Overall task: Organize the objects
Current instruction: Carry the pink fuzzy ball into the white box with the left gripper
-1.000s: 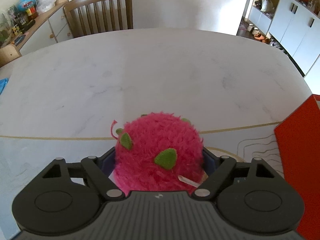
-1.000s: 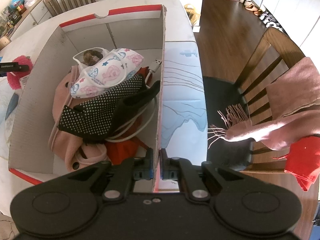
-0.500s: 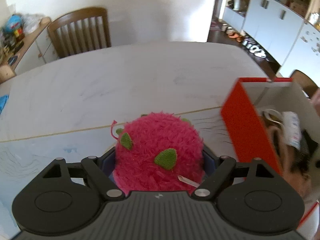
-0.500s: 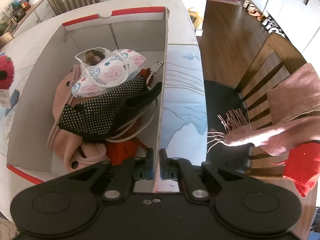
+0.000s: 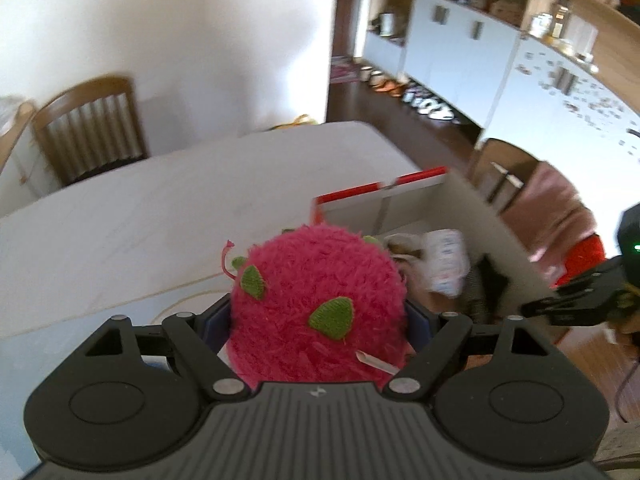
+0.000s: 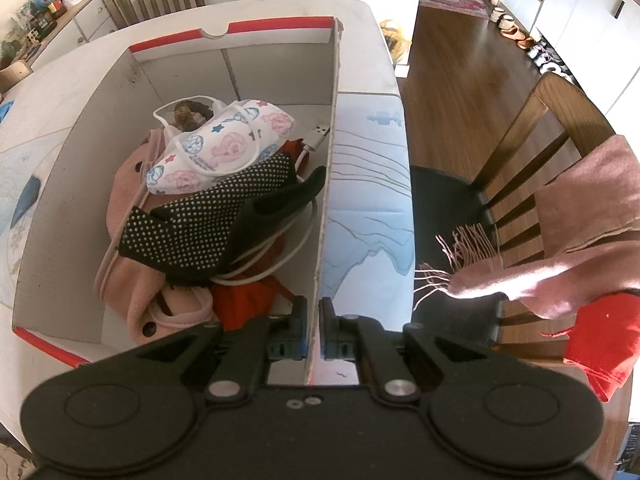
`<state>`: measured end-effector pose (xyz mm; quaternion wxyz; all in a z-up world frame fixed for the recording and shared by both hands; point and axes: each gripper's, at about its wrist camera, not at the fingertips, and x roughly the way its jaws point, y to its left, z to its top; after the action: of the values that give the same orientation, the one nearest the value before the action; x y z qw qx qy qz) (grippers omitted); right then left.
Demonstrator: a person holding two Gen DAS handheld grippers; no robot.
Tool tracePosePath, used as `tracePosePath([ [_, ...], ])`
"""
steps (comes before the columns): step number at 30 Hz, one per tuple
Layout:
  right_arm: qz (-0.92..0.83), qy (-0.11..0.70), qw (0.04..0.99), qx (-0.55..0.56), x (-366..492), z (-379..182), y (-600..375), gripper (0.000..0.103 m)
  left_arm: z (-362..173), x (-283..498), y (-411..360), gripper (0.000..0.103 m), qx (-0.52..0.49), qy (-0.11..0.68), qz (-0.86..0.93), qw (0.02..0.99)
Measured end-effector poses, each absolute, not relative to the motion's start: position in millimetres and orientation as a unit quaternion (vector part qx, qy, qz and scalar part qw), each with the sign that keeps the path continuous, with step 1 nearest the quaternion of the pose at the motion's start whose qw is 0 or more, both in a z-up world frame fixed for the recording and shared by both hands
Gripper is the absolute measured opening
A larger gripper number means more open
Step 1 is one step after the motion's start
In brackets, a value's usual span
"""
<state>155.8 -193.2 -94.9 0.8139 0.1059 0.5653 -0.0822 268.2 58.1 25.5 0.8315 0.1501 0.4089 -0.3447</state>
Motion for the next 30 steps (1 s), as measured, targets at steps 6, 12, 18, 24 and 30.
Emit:
tracePosePath([
  [6,-0.080,0.565,0.815,0.104,155.9,-94.4,-193.0,0.005,30.1,247.8,12.1,0.084,0.171,0.396,-0.397,0.810],
  [12,-0.079,0.563,0.815,0.108,155.0,-94.4,-194.8,0.005,15.6,235.7,-33.5,0.084,0.198,0.391,-0.430,0.789],
  [18,-0.079,0.560,0.817,0.110,153.8,-94.9,-195.3,0.006,-15.5,236.1,-70.7,0.084,0.224,0.413,-0.438,0.767],
  [24,-0.079,0.558,0.818,0.115,152.9,-95.3,-196.9,0.006,-44.9,236.7,-86.1,0.084,0.250,0.431,-0.432,0.752],
  [30,-0.079,0.557,0.819,0.117,152.3,-95.2,-197.1,0.006,-61.8,245.6,-85.6,0.084,0.245,0.443,-0.423,0.751],
])
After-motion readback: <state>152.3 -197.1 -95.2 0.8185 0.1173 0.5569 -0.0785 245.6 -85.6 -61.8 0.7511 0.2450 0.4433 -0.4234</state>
